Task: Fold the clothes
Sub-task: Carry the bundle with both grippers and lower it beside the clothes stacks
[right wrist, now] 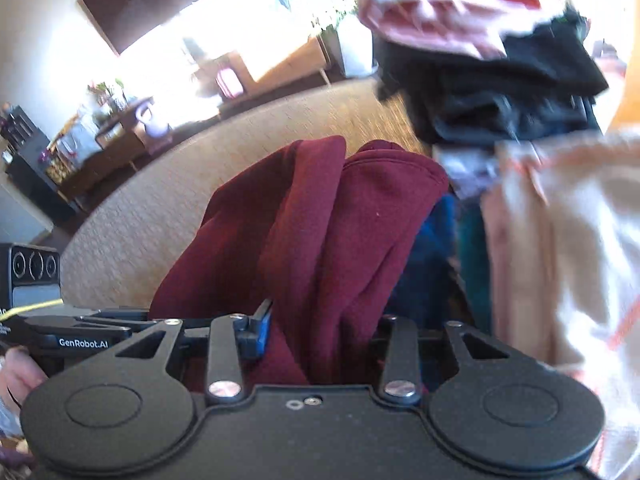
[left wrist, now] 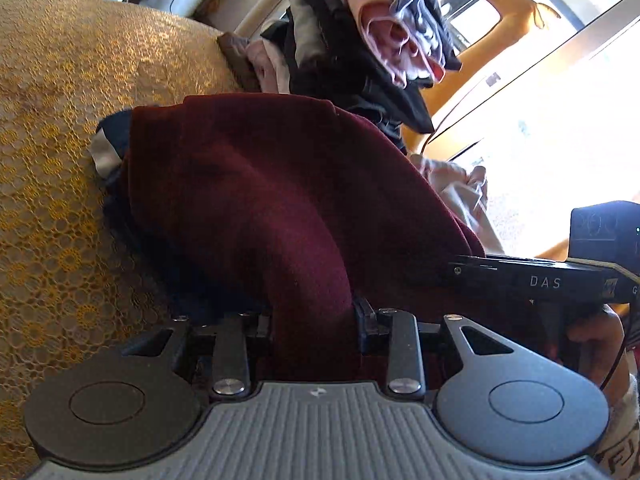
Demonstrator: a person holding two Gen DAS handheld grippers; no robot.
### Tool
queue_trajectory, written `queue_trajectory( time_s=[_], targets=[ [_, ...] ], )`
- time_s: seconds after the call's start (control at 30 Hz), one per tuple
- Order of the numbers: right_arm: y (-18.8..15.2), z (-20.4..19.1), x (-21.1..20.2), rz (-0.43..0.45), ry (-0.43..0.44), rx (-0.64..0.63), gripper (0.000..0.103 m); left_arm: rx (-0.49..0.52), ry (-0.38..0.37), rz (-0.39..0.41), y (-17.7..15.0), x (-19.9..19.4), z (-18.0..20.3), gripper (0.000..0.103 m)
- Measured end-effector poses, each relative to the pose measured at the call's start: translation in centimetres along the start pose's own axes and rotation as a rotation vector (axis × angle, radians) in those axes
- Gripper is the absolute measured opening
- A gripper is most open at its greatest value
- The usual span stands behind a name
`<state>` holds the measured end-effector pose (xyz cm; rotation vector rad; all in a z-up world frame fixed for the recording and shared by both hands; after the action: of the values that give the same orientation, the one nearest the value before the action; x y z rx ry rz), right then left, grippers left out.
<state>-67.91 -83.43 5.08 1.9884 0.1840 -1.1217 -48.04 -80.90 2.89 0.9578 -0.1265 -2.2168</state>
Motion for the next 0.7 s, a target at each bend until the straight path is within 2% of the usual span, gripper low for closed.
queue_trajectory(
  time_s=[0.13, 0.23, 0.27, 0.3, 0.47, 0.6, 0.7],
  targets=[
    [-2.4, 2.5, 2.7, -0.014, 0.018, 0.037, 0.103, 0.033, 0.03, -0.001, -0.1, 1.8, -1.1, 0.033],
    [-2.5, 2.6, 3.2, 0.01, 0.033, 0.044, 0.103, 0.06, 0.03, -0.006, 0.0, 2.0, -1.3, 0.037],
    [-2.4, 2.5, 3.0, 0.013, 0.033, 0.037, 0.103, 0.078, 0.029, -0.011, 0.2, 1.9, -1.1, 0.041],
    [-2.3, 2.3, 2.7, 0.014, 0.031, 0.031, 0.103, 0.093, 0.029, -0.015, 0.3, 1.6, -0.9, 0.05],
    [-1.7, 1.1, -2.5, 0.09, -0.03, -0.003, 0.103, 0.149, 0.007, 0.011, 2.0, -1.9, 0.2, 0.071],
    [-1.7, -0.3, -7.3, 0.199, -0.069, -0.046, 0.103, 0.253, -0.032, 0.143, 4.3, -4.6, 2.5, 0.082],
    [-1.7, -2.6, -8.8, 0.272, 0.009, -0.065, 0.103, 0.297, -0.068, 0.171, 6.0, -3.6, 4.3, 0.084]
  ],
)
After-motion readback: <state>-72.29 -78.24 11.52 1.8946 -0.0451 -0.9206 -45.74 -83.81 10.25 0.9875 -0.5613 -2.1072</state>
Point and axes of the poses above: each gripper's, at about its wrist camera, not at the fingertips, and x roughly the way its jaws point, z to its right, y to its top, the point moved 8 cm from there along x, roughly the way its jaws point, and after that the axes turned 11 degrees about -x, right-handed, at the moved point
